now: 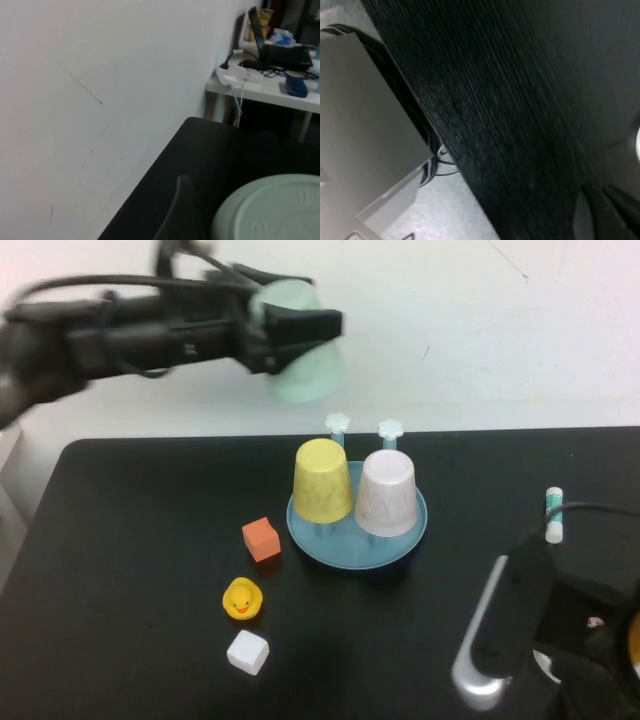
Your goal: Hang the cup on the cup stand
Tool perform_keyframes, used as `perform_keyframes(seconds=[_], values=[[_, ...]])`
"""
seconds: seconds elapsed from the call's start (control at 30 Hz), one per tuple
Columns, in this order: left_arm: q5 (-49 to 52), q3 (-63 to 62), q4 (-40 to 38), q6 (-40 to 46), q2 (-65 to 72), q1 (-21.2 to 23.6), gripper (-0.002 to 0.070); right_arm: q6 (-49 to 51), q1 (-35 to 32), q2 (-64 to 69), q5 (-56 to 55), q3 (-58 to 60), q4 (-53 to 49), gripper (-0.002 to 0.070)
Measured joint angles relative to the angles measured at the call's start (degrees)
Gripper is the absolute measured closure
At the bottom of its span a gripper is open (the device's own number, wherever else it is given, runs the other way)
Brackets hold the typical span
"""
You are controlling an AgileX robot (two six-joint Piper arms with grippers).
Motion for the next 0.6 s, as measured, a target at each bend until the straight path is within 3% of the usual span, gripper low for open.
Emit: perform_keyframes(seconds=[0.17, 0.33, 0.6], values=[[-0.71, -18.43, 2.75, -4.21, 14.35, -3.36, 0.0124, 4.68, 0.0, -3.39, 1.37, 0.75, -0.12, 0.0671], [-3.98, -32.95, 14.62, -10.14, 21.2, -5.73, 0.0124, 7.28, 0.0, -7.39, 1.98, 1.13, -1.4, 0.0671], [-11.89, -35.98, 21.03, -10.99, 24.15, -6.81, 0.0124, 7.65, 0.0, -10.29, 3.06, 1.22, -2.77, 0.0671]])
